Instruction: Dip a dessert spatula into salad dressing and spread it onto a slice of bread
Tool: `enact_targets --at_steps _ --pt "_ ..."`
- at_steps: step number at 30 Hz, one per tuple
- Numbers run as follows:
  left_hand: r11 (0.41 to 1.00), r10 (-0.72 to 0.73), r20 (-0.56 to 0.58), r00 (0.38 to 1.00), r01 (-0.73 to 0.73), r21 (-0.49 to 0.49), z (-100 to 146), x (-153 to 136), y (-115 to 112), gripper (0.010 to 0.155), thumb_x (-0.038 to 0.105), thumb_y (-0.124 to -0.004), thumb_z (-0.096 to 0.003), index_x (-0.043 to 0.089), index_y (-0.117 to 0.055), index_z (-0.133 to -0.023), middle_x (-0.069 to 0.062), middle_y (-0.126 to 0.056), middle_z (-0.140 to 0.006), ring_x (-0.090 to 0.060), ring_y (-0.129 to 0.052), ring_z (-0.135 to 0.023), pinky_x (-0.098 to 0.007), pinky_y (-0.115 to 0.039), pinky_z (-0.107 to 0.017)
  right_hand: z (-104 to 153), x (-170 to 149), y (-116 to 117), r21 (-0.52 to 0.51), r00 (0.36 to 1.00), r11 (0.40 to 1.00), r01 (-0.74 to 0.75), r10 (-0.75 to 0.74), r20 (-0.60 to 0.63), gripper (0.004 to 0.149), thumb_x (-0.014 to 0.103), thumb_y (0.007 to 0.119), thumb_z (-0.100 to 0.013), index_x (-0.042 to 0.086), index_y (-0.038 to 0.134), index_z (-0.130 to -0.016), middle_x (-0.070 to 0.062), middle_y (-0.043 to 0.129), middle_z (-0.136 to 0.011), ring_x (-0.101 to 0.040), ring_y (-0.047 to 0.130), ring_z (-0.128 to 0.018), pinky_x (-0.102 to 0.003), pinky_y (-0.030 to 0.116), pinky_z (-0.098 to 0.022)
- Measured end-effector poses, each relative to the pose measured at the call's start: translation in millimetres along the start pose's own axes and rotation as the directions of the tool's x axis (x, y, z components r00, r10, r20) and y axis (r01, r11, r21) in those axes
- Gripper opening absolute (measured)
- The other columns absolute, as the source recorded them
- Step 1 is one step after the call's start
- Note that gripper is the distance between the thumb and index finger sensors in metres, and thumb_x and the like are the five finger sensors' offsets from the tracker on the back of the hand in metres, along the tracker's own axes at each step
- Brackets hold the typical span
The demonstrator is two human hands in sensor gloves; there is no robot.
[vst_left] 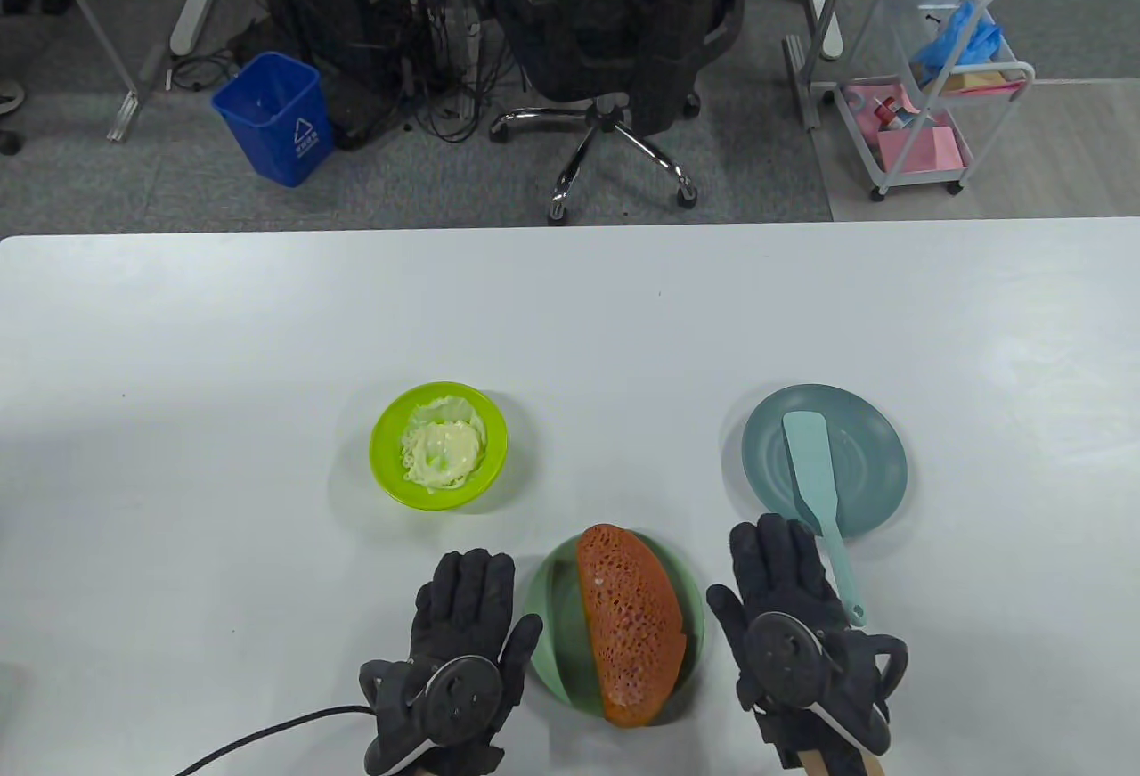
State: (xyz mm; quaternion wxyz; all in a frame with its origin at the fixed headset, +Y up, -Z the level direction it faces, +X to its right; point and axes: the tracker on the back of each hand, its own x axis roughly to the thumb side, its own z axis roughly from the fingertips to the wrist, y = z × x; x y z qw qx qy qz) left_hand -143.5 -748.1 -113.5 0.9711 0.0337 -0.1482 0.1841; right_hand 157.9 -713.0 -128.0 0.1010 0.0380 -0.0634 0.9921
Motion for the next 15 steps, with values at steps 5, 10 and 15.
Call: enact_targets --at_steps 5,10,15 --pt "1.000 0.003 -0.001 1.000 -0.003 -0.011 -1 -3 -2 0.072 0.054 -0.047 -0.0616 0.008 -0.051 -0.117 -0.025 -0.047 -0.119 -0.055 -0.049 -0.107 -0.066 -0.046 -0.072 -5 22 12 -0.008 0.998 0.998 0.061 -0.061 0.014 0.062 0.056 0.059 -0.055 0.031 0.048 -0.112 -0.006 0.041 -0.119 -0.036 0.042 -0.112 -0.046 0.053 -0.079" --pt "1.000 0.013 0.006 1.000 -0.013 -0.006 -1 -2 -2 0.071 0.052 -0.045 -0.0617 0.008 -0.049 -0.117 -0.025 -0.046 -0.119 -0.055 -0.046 -0.107 -0.066 -0.045 -0.072 -2 24 20 -0.061 0.989 0.988 0.144 -0.142 0.036 0.060 0.053 0.059 -0.056 0.029 0.051 -0.111 -0.007 0.045 -0.118 -0.036 0.046 -0.111 -0.046 0.055 -0.077" --pt "1.000 0.007 0.004 1.000 -0.007 -0.010 -1 -1 -3 0.070 0.051 -0.044 -0.0618 0.007 -0.048 -0.117 -0.025 -0.044 -0.119 -0.055 -0.044 -0.107 -0.066 -0.043 -0.072 1 11 23 -0.065 0.982 0.980 0.189 -0.190 -0.013 0.060 0.054 0.057 -0.056 0.031 0.049 -0.111 -0.005 0.043 -0.118 -0.034 0.043 -0.111 -0.046 0.054 -0.078"
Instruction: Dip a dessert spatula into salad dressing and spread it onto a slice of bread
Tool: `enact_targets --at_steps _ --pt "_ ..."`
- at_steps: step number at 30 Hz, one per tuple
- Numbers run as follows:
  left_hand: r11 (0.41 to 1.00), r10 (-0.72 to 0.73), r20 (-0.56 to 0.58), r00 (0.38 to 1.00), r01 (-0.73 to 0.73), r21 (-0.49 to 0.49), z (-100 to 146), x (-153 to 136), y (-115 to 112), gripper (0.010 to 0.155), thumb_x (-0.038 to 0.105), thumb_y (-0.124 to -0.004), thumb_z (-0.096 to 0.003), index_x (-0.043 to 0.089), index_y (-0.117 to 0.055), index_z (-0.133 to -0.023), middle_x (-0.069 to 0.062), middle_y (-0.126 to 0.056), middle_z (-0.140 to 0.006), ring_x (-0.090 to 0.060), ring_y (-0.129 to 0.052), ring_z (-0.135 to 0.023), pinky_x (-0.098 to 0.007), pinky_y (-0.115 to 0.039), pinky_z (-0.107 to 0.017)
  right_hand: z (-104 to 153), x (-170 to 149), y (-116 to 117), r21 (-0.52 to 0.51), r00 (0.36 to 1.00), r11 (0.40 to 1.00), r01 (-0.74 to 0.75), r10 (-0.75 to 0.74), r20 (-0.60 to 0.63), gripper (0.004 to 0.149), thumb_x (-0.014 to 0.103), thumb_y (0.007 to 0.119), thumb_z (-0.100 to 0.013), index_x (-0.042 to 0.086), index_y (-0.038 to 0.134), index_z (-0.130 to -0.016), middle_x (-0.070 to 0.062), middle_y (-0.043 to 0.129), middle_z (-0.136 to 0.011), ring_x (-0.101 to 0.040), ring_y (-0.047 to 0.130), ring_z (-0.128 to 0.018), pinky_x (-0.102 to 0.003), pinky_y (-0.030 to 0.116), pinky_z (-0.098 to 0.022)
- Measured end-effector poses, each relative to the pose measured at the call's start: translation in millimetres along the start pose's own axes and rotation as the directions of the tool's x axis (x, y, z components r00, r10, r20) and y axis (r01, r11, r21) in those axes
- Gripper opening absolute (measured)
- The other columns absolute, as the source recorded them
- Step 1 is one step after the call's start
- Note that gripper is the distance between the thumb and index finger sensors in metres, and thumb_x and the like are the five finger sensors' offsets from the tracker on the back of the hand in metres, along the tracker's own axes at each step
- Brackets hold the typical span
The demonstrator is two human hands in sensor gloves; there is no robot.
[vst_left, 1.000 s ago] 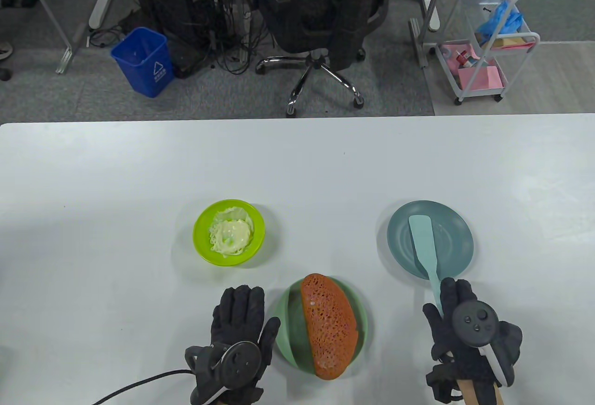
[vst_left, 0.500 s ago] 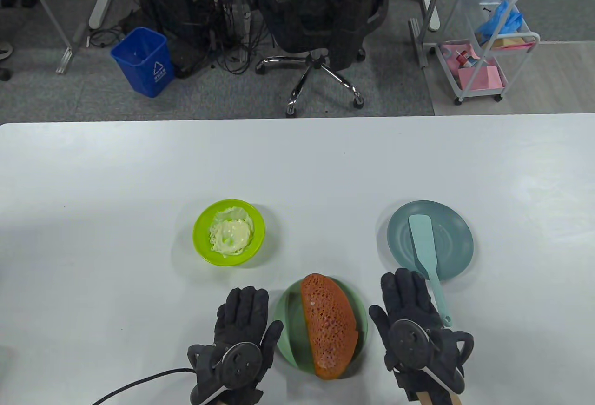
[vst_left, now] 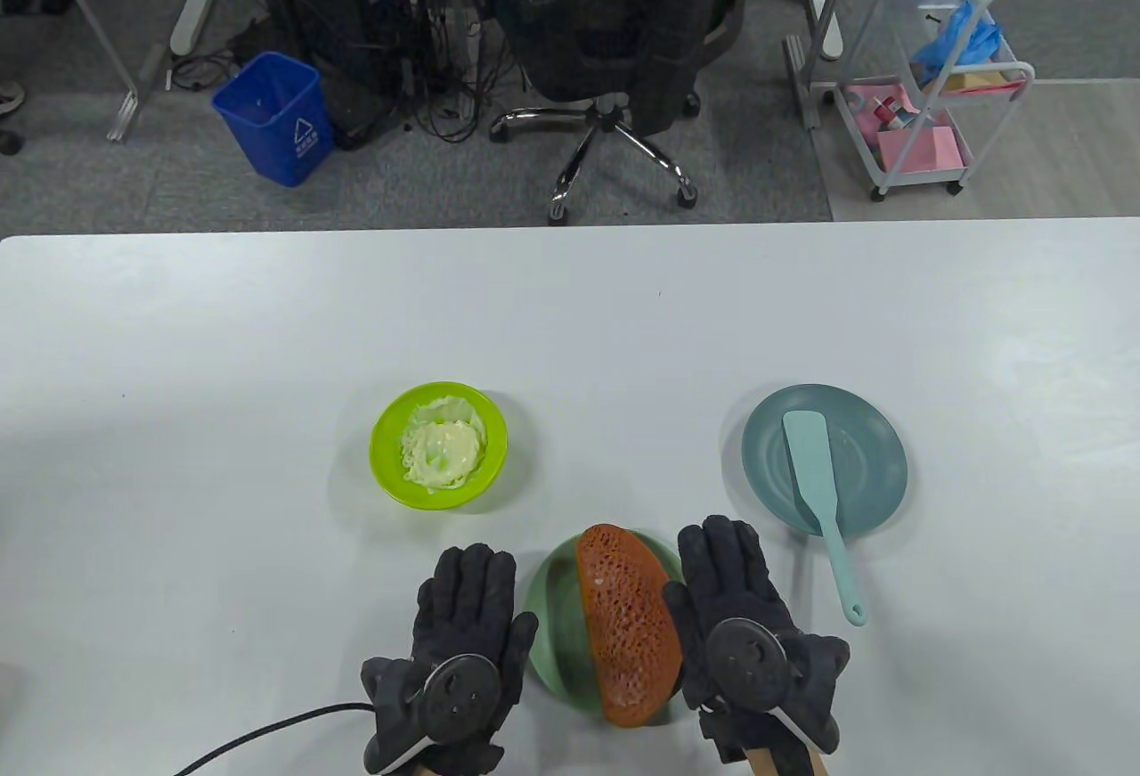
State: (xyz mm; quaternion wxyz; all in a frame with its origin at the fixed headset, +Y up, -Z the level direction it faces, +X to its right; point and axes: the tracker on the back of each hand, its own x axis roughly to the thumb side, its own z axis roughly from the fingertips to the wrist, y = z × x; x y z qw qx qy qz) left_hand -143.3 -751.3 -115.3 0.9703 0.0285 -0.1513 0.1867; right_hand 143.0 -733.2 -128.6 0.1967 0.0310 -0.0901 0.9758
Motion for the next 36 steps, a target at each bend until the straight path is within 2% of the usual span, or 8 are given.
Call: enact_targets --at_steps 9,36 --pt "1.000 -0.002 -0.009 1.000 0.002 -0.001 -2 -1 -2 0.069 0.049 -0.045 -0.0621 0.007 -0.048 -0.117 -0.025 -0.043 -0.119 -0.055 -0.043 -0.107 -0.065 -0.042 -0.072 1 -17 -1 0.023 0.997 0.998 0.057 -0.055 -0.061 0.058 0.053 0.056 -0.056 0.031 0.051 -0.110 -0.004 0.043 -0.118 -0.032 0.040 -0.111 -0.045 0.053 -0.078" --pt "1.000 -0.010 -0.015 1.000 0.010 -0.009 -2 -1 -4 0.070 0.050 -0.046 -0.0623 0.007 -0.048 -0.117 -0.025 -0.044 -0.119 -0.054 -0.043 -0.107 -0.064 -0.042 -0.072 3 -15 0 0.039 0.997 0.998 0.056 -0.054 -0.053 0.059 0.054 0.058 -0.055 0.031 0.051 -0.110 -0.004 0.045 -0.117 -0.033 0.043 -0.110 -0.044 0.055 -0.077"
